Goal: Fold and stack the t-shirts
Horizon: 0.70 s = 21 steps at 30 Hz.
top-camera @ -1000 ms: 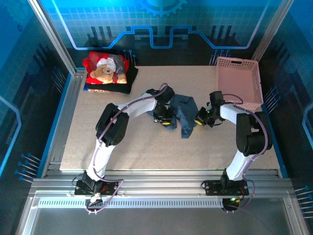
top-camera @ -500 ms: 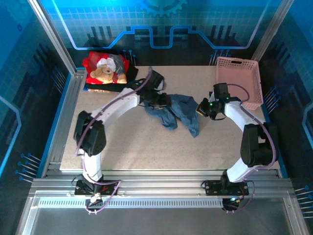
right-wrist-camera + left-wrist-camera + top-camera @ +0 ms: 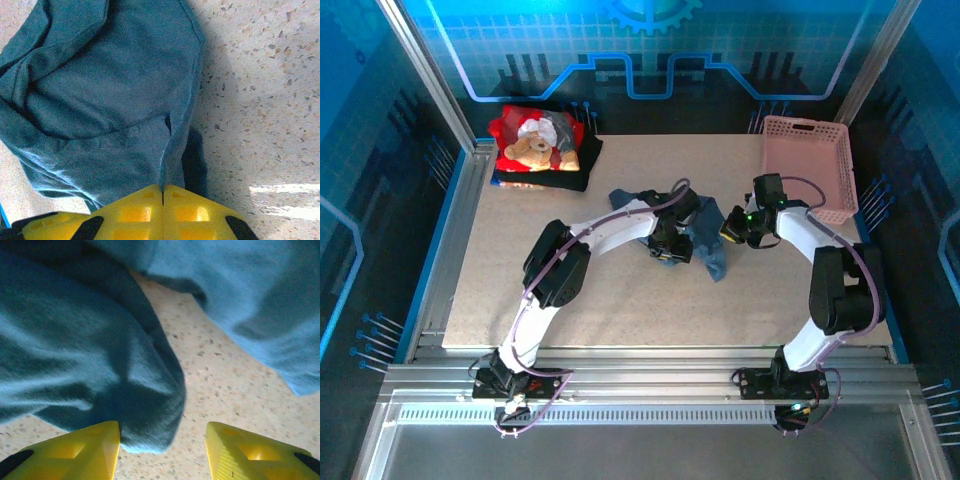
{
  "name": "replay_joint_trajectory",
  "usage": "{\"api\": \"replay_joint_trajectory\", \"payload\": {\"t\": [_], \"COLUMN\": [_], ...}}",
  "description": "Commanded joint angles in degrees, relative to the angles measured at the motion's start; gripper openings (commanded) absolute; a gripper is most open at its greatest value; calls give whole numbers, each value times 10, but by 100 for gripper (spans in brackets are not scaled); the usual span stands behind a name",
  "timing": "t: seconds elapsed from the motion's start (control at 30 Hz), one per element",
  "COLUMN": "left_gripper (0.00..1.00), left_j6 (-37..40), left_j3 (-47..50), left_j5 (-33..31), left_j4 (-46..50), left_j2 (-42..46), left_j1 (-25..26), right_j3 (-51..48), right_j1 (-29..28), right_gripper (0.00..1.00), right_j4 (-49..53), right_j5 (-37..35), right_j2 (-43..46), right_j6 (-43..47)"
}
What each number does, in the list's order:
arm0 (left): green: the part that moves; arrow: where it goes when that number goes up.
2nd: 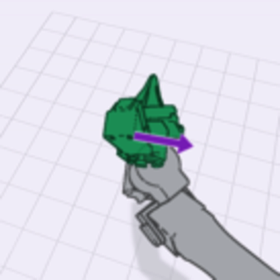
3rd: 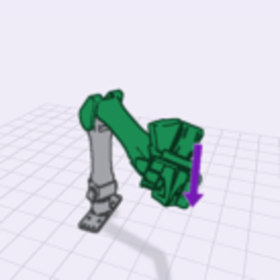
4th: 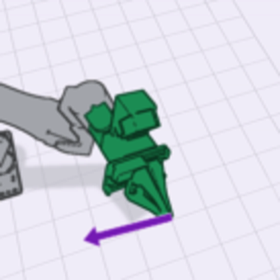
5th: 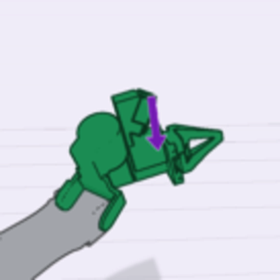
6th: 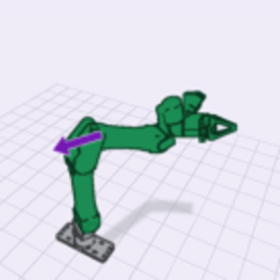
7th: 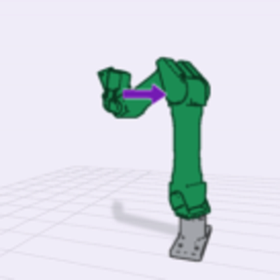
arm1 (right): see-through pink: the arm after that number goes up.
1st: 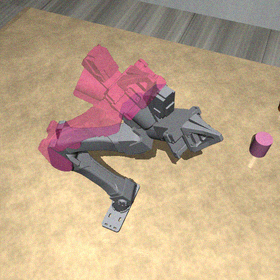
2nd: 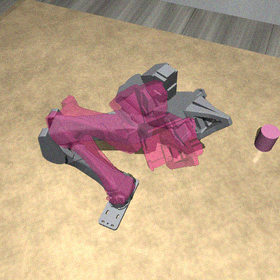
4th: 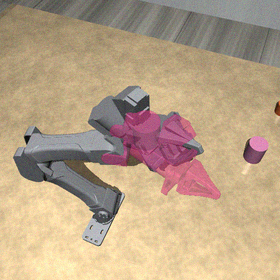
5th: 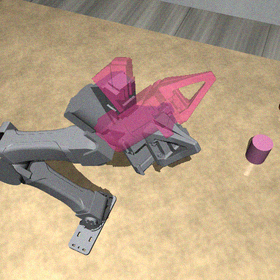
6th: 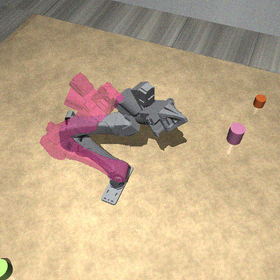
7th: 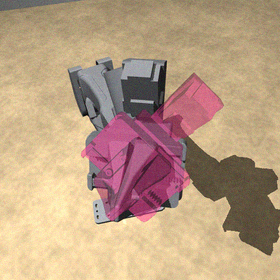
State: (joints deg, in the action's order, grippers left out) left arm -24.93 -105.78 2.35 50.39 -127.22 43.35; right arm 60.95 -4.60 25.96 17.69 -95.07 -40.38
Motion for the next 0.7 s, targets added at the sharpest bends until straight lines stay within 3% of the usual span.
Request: {"api": "replay_joint_trajectory", "payload": {"t": [0.0, 0.27, 0.3, 0.43, 0.67], "left_gripper": [51, 50, 45, 0, 0], "left_j6": [22, 32, 33, 27, 10], "left_j3": [-25, -27, -27, -32, -14], "left_j5": [-59, -77, -80, -94, -100], "left_j4": [10, 1, 0, 2, -12], "left_j2": [-22, -56, -57, -25, 170], "left_j1": [11, 13, 12, 1, -67], "right_j3": [-5, -8, -7, -1, 43], "right_j1": [0, 4, 5, 9, 18], "right_gripper": [0, 0, 0, 0, 0], "right_j4": [10, 8, 7, 6, -6], "right_j5": [16, 20, 21, 25, 45], "right_j2": [-9, -11, -10, -4, 54], "right_j6": [14, 18, 18, 20, 37]}}
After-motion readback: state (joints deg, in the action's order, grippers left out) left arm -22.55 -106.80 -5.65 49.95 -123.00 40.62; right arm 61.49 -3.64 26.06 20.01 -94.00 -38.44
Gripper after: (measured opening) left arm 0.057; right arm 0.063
